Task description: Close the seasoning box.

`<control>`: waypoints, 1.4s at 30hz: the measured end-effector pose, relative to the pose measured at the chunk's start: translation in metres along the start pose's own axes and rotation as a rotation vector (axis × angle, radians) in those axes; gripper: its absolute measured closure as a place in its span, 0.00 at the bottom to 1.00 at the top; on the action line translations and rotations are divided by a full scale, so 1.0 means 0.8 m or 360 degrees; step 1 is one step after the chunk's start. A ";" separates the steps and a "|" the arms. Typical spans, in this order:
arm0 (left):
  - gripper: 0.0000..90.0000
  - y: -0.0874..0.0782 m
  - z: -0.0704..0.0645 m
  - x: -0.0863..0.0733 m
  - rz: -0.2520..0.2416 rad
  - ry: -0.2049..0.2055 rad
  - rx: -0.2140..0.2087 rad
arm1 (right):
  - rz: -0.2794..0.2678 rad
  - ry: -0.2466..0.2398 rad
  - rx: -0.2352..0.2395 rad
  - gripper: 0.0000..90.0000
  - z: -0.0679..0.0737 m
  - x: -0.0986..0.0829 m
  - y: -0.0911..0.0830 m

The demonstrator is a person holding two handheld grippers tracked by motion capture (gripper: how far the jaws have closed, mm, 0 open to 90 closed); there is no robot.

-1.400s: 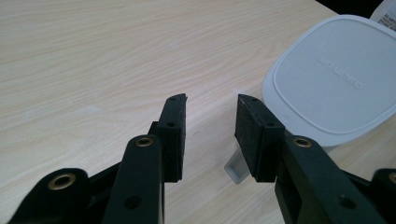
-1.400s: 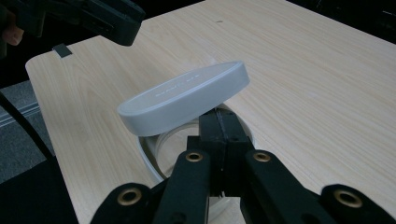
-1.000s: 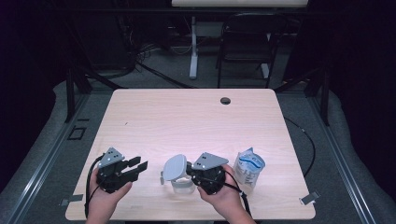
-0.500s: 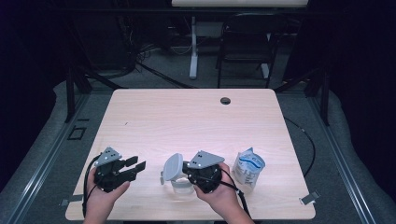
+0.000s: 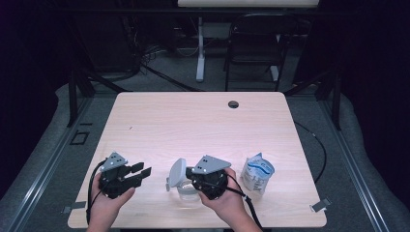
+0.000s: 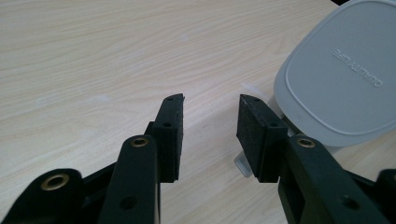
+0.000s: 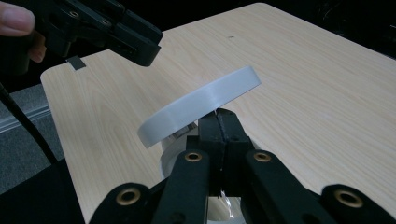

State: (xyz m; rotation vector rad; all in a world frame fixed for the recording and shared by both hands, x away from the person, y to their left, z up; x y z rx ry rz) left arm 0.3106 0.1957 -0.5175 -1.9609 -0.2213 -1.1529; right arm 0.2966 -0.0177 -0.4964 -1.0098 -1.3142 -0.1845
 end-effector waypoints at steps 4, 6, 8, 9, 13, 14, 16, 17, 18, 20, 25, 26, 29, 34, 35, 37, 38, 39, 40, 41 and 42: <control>0.69 0.000 0.002 -0.001 0.0010 0.0001 0.0008 | -0.0006 -0.0005 0.0005 1.00 0.001 0.002 -0.001; 0.69 -0.001 0.002 -0.001 0.0004 0.0003 0.0007 | -0.0004 -0.0006 0.0003 1.00 0.001 0.002 -0.001; 0.69 -0.001 0.002 -0.001 0.0003 0.0003 0.0009 | -0.0003 -0.0011 -0.0001 1.00 0.001 0.002 -0.002; 0.69 -0.002 0.001 -0.001 0.0003 0.0003 0.0009 | -0.0007 -0.0010 -0.0002 1.00 0.001 0.003 -0.002; 0.69 -0.002 0.000 -0.001 0.0002 0.0009 0.0006 | -0.0002 -0.0019 0.0000 1.00 0.003 0.003 -0.003; 0.69 -0.002 0.000 0.000 0.0002 0.0009 0.0006 | -0.0005 -0.0023 0.0000 1.00 0.003 0.004 -0.004; 0.69 -0.002 -0.001 0.000 0.0002 0.0009 0.0004 | -0.0008 -0.0022 -0.0001 1.00 0.003 0.005 -0.004; 0.69 -0.002 0.000 0.000 0.0002 0.0013 0.0003 | -0.0011 -0.0026 -0.0002 1.00 0.004 0.007 -0.005; 0.69 -0.002 -0.001 0.000 -0.0001 0.0010 0.0003 | -0.0011 -0.0026 -0.0002 1.00 0.004 0.007 -0.005; 0.69 -0.002 -0.001 0.000 -0.0005 0.0007 0.0000 | -0.0007 -0.0038 -0.0004 1.00 0.004 0.009 -0.006; 0.69 -0.002 -0.004 0.001 0.0002 0.0019 -0.0005 | -0.0010 -0.0041 -0.0006 1.00 0.005 0.012 -0.006; 0.69 -0.002 -0.004 0.001 0.0000 0.0021 -0.0005 | -0.0007 -0.0045 -0.0003 1.00 0.005 0.012 -0.006; 0.69 -0.003 -0.003 0.001 -0.0009 0.0019 -0.0005 | -0.0011 -0.0051 0.0004 1.00 0.008 0.015 -0.005; 0.69 -0.003 -0.003 0.001 -0.0013 0.0017 -0.0005 | -0.0016 -0.0064 0.0009 1.00 0.012 0.020 -0.004; 0.69 -0.003 -0.002 0.001 -0.0012 0.0018 -0.0004 | -0.0023 -0.0063 0.0013 1.00 0.014 0.021 -0.003; 0.69 -0.003 -0.002 0.001 -0.0013 0.0012 -0.0001 | -0.0027 -0.0075 0.0022 1.00 0.018 0.025 -0.003; 0.69 -0.003 -0.002 0.001 -0.0016 0.0010 0.0000 | -0.0029 -0.0083 0.0024 1.00 0.019 0.026 -0.002; 0.69 -0.003 -0.002 0.001 -0.0020 0.0010 0.0001 | -0.0032 -0.0084 0.0028 1.00 0.021 0.028 -0.002; 0.68 -0.004 -0.002 0.001 -0.0022 0.0009 0.0000 | -0.0033 -0.0088 0.0032 1.00 0.024 0.030 0.000; 0.68 -0.004 -0.001 0.001 -0.0019 0.0010 -0.0002 | -0.0036 -0.0096 0.0034 1.00 0.025 0.031 0.001; 0.68 -0.004 -0.001 0.001 -0.0019 0.0010 -0.0002 | -0.0034 -0.0100 0.0036 0.99 0.026 0.031 0.001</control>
Point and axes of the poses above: each handheld gripper's, and its own axes: y roughly forward along the jaws, x roughly out of its top, z roughly to its left, the point moved 6 cm from there along y, roughly forward along the jaws, and after that the axes turned 8 degrees about -x, right-handed, at the moved point
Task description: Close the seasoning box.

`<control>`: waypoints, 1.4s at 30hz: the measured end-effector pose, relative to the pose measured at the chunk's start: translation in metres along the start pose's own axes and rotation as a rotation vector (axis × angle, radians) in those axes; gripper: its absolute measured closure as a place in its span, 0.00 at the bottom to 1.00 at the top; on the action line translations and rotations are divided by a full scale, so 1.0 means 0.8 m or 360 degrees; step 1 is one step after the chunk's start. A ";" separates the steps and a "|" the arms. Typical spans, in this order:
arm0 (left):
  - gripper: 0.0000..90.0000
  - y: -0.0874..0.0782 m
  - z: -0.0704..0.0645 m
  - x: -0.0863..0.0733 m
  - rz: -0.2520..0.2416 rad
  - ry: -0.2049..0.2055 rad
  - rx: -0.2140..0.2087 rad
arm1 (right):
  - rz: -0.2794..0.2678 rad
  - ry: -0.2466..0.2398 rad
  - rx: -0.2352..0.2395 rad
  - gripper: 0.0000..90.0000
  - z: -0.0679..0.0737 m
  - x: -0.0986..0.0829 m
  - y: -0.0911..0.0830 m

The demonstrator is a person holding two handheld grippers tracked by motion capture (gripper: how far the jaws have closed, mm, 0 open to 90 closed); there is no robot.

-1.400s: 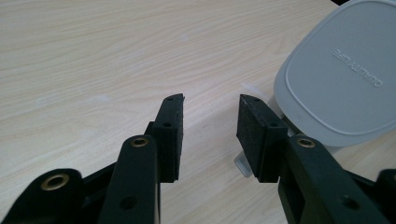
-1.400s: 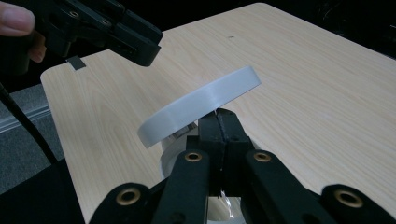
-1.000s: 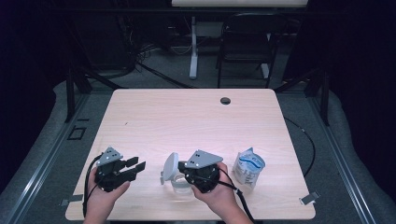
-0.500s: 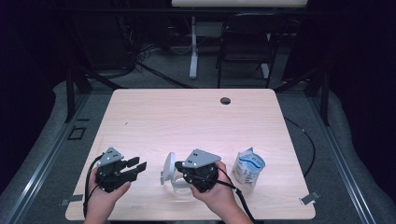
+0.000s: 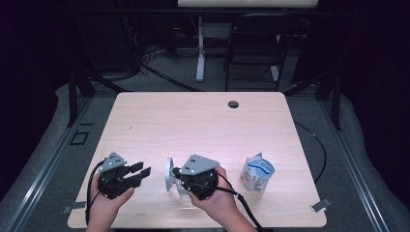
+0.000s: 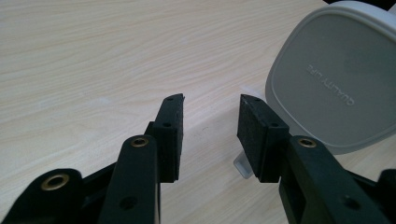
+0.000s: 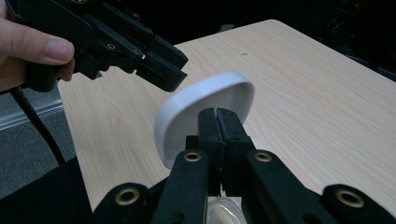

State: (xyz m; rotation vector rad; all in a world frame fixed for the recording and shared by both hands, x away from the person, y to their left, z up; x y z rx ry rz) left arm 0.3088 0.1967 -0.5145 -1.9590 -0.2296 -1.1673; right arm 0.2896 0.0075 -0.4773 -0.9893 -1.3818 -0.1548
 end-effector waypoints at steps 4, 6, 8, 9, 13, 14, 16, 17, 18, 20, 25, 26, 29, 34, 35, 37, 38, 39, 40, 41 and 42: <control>0.68 -0.001 0.001 0.000 -0.0004 -0.0002 0.0000 | -0.0003 -0.0004 -0.0006 0.98 0.000 0.000 0.000; 0.67 -0.001 0.001 0.000 -0.0014 -0.0010 -0.0003 | -0.0006 -0.0011 -0.0024 0.95 -0.001 -0.001 -0.002; 0.67 -0.002 0.000 0.001 -0.0018 -0.0012 -0.0016 | -0.0009 -0.0017 -0.0043 0.92 -0.003 -0.002 -0.005; 0.66 -0.002 0.000 0.001 -0.0022 -0.0008 -0.0017 | -0.0007 -0.0017 -0.0058 0.88 -0.006 -0.003 -0.009; 0.66 -0.002 0.000 0.002 -0.0023 -0.0010 -0.0010 | 0.0005 -0.0017 -0.0075 0.80 -0.011 -0.008 -0.019; 0.66 -0.002 0.000 0.002 -0.0023 -0.0010 -0.0010 | 0.0005 -0.0017 -0.0075 0.80 -0.011 -0.008 -0.019; 0.65 -0.002 0.000 0.002 -0.0024 -0.0010 -0.0011 | 0.0008 -0.0009 -0.0081 0.78 -0.014 -0.012 -0.024; 0.65 -0.002 0.000 0.002 -0.0024 -0.0009 -0.0014 | 0.0011 -0.0009 -0.0095 0.77 -0.016 -0.015 -0.027; 0.64 -0.002 0.000 0.002 -0.0022 -0.0007 -0.0015 | 0.0006 -0.0007 -0.0112 0.75 -0.017 -0.018 -0.029; 0.63 -0.002 0.000 0.002 -0.0025 -0.0005 -0.0012 | -0.0005 0.0003 -0.0120 0.73 -0.020 -0.023 -0.034; 0.58 -0.004 0.003 0.002 -0.0037 -0.0017 0.0016 | 0.0004 0.0022 -0.0115 0.69 -0.022 -0.035 -0.047; 0.57 -0.005 0.003 0.002 -0.0038 -0.0019 0.0021 | 0.0000 0.0037 -0.0109 0.69 -0.023 -0.039 -0.050; 0.57 -0.005 0.005 0.002 -0.0054 -0.0022 0.0044 | 0.0004 0.0067 -0.0100 0.68 -0.026 -0.048 -0.056; 0.58 -0.006 0.005 0.002 -0.0063 -0.0018 0.0028 | 0.0034 0.0071 -0.0108 0.67 -0.033 -0.064 -0.065; 0.58 -0.006 0.005 0.002 -0.0068 -0.0017 0.0030 | 0.0044 0.0066 -0.0116 0.67 -0.035 -0.067 -0.067; 0.58 -0.006 0.005 0.002 -0.0067 -0.0019 0.0028 | 0.0043 0.0086 -0.0128 0.66 -0.038 -0.077 -0.073; 0.58 -0.006 0.005 0.002 -0.0076 -0.0023 0.0030 | 0.0043 0.0086 -0.0128 0.66 -0.038 -0.077 -0.073; 0.58 -0.005 0.006 0.001 -0.0062 -0.0023 0.0030 | 0.0053 0.0090 -0.0136 0.66 -0.041 -0.085 -0.077; 0.58 -0.005 0.006 0.001 -0.0062 -0.0023 0.0030 | 0.0053 0.0090 -0.0136 0.66 -0.041 -0.085 -0.077; 0.58 -0.004 0.007 0.000 -0.0056 -0.0031 0.0033 | 0.0058 0.0094 -0.0136 0.66 -0.043 -0.092 -0.080; 0.58 -0.004 0.007 0.000 -0.0056 -0.0031 0.0033 | 0.0058 0.0094 -0.0136 0.66 -0.043 -0.092 -0.080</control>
Point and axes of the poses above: each handheld gripper's, and its own axes: y roughly forward along the jaws, x roughly out of its top, z roughly to its left, the point moved 6 cm from there along y, roughly forward along the jaws, and after that the axes turned 8 degrees about -x, right-handed, at the moved point
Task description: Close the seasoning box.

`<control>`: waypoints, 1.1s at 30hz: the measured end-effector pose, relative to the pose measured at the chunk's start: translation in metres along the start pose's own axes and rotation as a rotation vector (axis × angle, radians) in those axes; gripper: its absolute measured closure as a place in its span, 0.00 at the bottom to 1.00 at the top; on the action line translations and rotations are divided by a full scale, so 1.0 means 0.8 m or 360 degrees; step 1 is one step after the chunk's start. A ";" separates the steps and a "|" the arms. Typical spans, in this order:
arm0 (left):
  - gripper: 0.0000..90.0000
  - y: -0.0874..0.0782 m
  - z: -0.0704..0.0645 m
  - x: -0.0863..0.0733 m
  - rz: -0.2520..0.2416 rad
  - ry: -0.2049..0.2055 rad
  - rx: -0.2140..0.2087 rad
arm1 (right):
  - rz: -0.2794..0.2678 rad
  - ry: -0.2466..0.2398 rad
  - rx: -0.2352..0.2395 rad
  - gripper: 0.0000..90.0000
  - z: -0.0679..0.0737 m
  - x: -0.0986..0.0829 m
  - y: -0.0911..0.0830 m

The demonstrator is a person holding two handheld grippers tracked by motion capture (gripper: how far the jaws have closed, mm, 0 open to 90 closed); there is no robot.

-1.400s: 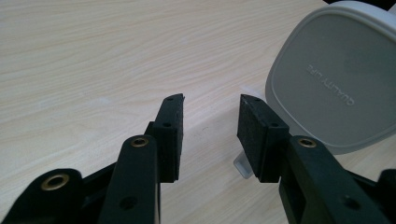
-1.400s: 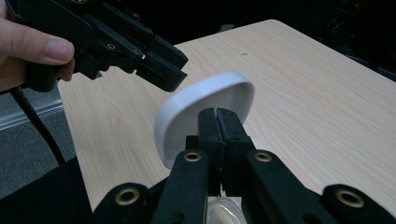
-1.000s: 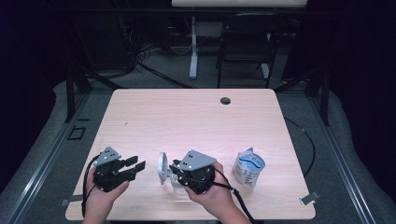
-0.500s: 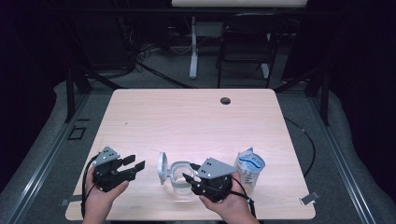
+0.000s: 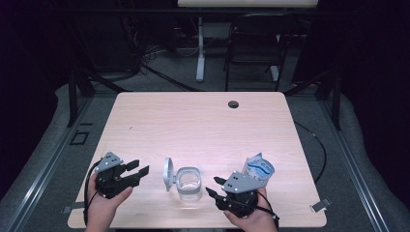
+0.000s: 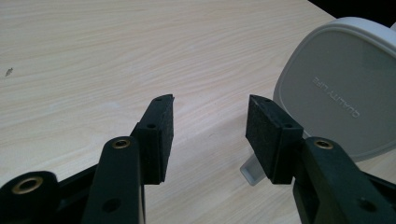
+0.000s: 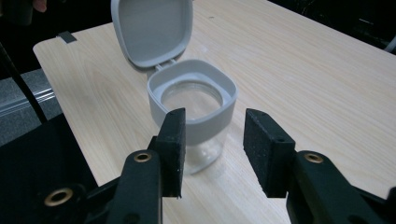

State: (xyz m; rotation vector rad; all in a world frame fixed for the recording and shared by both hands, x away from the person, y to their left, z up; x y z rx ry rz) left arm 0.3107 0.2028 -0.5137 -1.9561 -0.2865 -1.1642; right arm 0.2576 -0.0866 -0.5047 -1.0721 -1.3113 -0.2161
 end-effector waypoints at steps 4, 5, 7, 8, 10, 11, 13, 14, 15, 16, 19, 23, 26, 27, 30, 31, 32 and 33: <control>0.58 0.001 0.002 -0.001 -0.0004 -0.0013 0.0004 | 0.0012 0.0015 -0.0014 0.66 -0.006 -0.008 -0.004; 0.58 0.001 0.003 -0.001 -0.0002 -0.0011 0.0011 | 0.0015 0.0018 -0.0019 0.66 -0.008 -0.009 -0.006; 0.58 0.001 0.004 -0.001 0.0004 -0.0014 0.0019 | 0.0006 0.0022 -0.0032 0.66 -0.010 -0.010 -0.009; 0.58 0.001 0.005 -0.001 0.0007 -0.0007 0.0023 | 0.0010 0.0025 -0.0038 0.66 -0.012 -0.011 -0.012; 0.58 0.000 0.006 -0.001 0.0007 -0.0009 0.0028 | 0.0012 0.0038 -0.0055 0.66 -0.017 -0.014 -0.016; 0.59 0.000 0.006 0.000 0.0006 -0.0007 0.0030 | 0.0024 0.0053 -0.0075 0.66 -0.021 -0.018 -0.020; 0.59 0.001 0.007 0.000 0.0008 -0.0003 0.0036 | 0.0032 0.0066 -0.0105 0.67 -0.026 -0.023 -0.023; 0.59 0.001 0.007 0.000 0.0008 -0.0003 0.0036 | 0.0032 0.0066 -0.0105 0.67 -0.026 -0.023 -0.023; 0.59 0.002 0.007 0.001 0.0001 -0.0006 0.0037 | 0.0040 0.0085 -0.0122 0.67 -0.031 -0.027 -0.027; 0.59 0.002 0.007 0.001 0.0001 -0.0006 0.0037 | 0.0038 0.0100 -0.0122 0.67 -0.033 -0.029 -0.028; 0.59 0.004 0.009 0.003 0.0005 -0.0012 0.0028 | 0.0038 0.0121 -0.0127 0.66 -0.036 -0.033 -0.032; 0.59 0.009 0.011 0.004 0.0006 -0.0024 0.0016 | 0.0061 0.0146 -0.0164 0.66 -0.044 -0.049 -0.038; 0.59 0.010 0.011 0.005 0.0009 -0.0028 0.0009 | 0.0078 0.0174 -0.0181 0.66 -0.050 -0.058 -0.039; 0.59 0.010 0.011 0.007 0.0000 -0.0034 0.0012 | 0.0089 0.0198 -0.0185 0.66 -0.055 -0.067 -0.041; 0.59 0.011 0.013 0.009 -0.0007 -0.0029 0.0010 | 0.0095 0.0208 -0.0179 0.65 -0.059 -0.075 -0.042; 0.59 0.012 0.013 0.010 -0.0016 -0.0037 0.0009 | 0.0112 0.0210 -0.0181 0.64 -0.064 -0.084 -0.044; 0.59 0.012 0.013 0.010 -0.0016 -0.0037 0.0009 | 0.0112 0.0210 -0.0181 0.64 -0.064 -0.084 -0.044; 0.59 0.012 0.014 0.010 -0.0008 -0.0035 0.0006 | 0.0109 0.0218 -0.0183 0.64 -0.065 -0.087 -0.044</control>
Point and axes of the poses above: each handheld gripper's, and its own axes: y roughly forward along the jaws, x roughly out of its top, z roughly to its left, the point moved 6 cm from there along y, roughly forward along the jaws, and after that the axes turned 8 degrees about -x, right-handed, at the moved point
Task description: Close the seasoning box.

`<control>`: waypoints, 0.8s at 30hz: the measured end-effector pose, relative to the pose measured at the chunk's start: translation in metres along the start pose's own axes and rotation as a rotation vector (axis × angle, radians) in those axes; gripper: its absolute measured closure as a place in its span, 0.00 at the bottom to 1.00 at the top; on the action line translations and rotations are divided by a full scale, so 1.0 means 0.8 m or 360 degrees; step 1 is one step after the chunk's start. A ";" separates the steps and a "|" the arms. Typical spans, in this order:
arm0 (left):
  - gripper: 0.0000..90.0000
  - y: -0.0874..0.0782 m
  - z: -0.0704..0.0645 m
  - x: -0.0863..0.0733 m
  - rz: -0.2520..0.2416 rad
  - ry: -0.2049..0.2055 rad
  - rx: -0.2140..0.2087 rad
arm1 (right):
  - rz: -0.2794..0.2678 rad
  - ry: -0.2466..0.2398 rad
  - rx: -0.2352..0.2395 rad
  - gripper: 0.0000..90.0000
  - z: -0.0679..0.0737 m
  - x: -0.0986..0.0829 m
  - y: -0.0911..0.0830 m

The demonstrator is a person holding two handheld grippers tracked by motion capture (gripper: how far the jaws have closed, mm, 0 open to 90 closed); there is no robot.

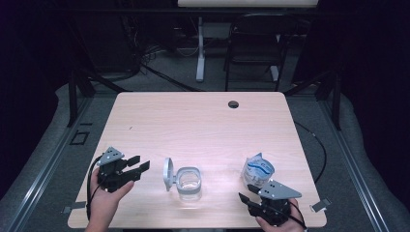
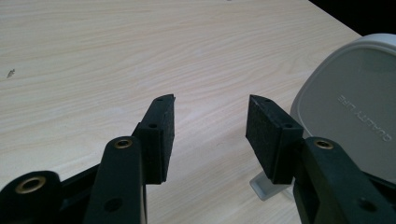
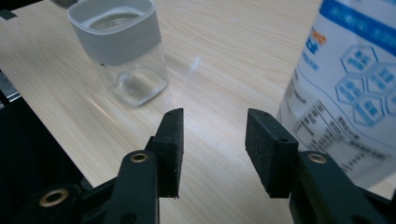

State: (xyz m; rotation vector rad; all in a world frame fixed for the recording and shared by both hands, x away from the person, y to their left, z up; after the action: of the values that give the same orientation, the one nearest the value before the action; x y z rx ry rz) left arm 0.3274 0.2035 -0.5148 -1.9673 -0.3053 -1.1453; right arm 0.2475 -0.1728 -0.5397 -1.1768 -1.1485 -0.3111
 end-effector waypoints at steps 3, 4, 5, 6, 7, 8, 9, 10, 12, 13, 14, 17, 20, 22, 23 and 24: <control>0.59 0.002 0.000 0.002 -0.0011 -0.0010 -0.0002 | 0.0024 0.0010 -0.0013 0.64 -0.006 -0.008 0.001; 0.59 0.003 0.001 0.002 -0.0011 -0.0009 -0.0002 | 0.0021 0.0012 -0.0013 0.64 -0.006 -0.010 0.002; 0.59 0.002 0.001 0.003 -0.0003 -0.0002 -0.0002 | 0.0033 0.0003 -0.0017 0.63 -0.007 -0.012 0.002; 0.58 0.003 0.001 0.003 -0.0009 -0.0001 -0.0001 | 0.0033 0.0001 -0.0014 0.63 -0.007 -0.014 0.002; 0.58 0.003 0.002 0.004 -0.0020 -0.0006 0.0008 | 0.0048 -0.0027 -0.0008 0.62 -0.007 -0.018 0.002; 0.58 0.003 0.002 0.004 -0.0020 -0.0006 0.0008 | 0.0048 -0.0027 -0.0008 0.62 -0.007 -0.018 0.002; 0.58 0.003 0.003 0.004 -0.0019 -0.0008 0.0007 | 0.0048 -0.0045 -0.0007 0.62 -0.007 -0.020 0.002; 0.58 0.003 0.003 0.005 -0.0022 -0.0016 0.0008 | 0.0061 -0.0060 -0.0018 0.62 -0.007 -0.023 0.002; 0.58 0.003 0.005 0.005 -0.0025 -0.0022 0.0013 | 0.0088 -0.0073 -0.0047 0.62 -0.011 -0.027 0.002; 0.58 0.004 0.006 0.005 -0.0028 -0.0026 0.0009 | 0.0093 -0.0064 -0.0052 0.62 -0.012 -0.028 0.003; 0.58 0.003 0.007 0.005 -0.0025 -0.0023 0.0009 | 0.0102 -0.0059 -0.0063 0.62 -0.016 -0.031 0.002; 0.58 0.004 0.008 0.006 -0.0034 -0.0028 0.0013 | 0.0125 -0.0040 -0.0070 0.61 -0.024 -0.037 0.002; 0.58 0.004 0.008 0.006 -0.0035 -0.0032 0.0011 | 0.0132 -0.0022 -0.0079 0.60 -0.028 -0.040 0.002; 0.58 0.003 0.009 0.006 -0.0037 -0.0035 0.0014 | 0.0138 -0.0006 -0.0078 0.60 -0.032 -0.041 0.001; 0.58 0.002 0.010 0.006 -0.0037 -0.0038 0.0014 | 0.0146 0.0002 -0.0078 0.61 -0.034 -0.043 0.001; 0.58 0.002 0.010 0.006 -0.0037 -0.0038 0.0014 | 0.0146 0.0002 -0.0078 0.61 -0.034 -0.043 0.001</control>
State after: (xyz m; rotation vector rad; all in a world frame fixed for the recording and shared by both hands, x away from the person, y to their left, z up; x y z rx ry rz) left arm 0.3359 0.2074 -0.5137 -1.9754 -0.3464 -1.1343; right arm 0.2475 -0.2071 -0.5665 -1.2679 -1.0873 -0.2710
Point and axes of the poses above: each handheld gripper's, and its own axes: y roughly forward along the jaws, x roughly out of its top, z roughly to its left, the point moved 6 cm from there along y, roughly forward along the jaws, and after that the axes turned 8 degrees about -x, right-handed, at the moved point
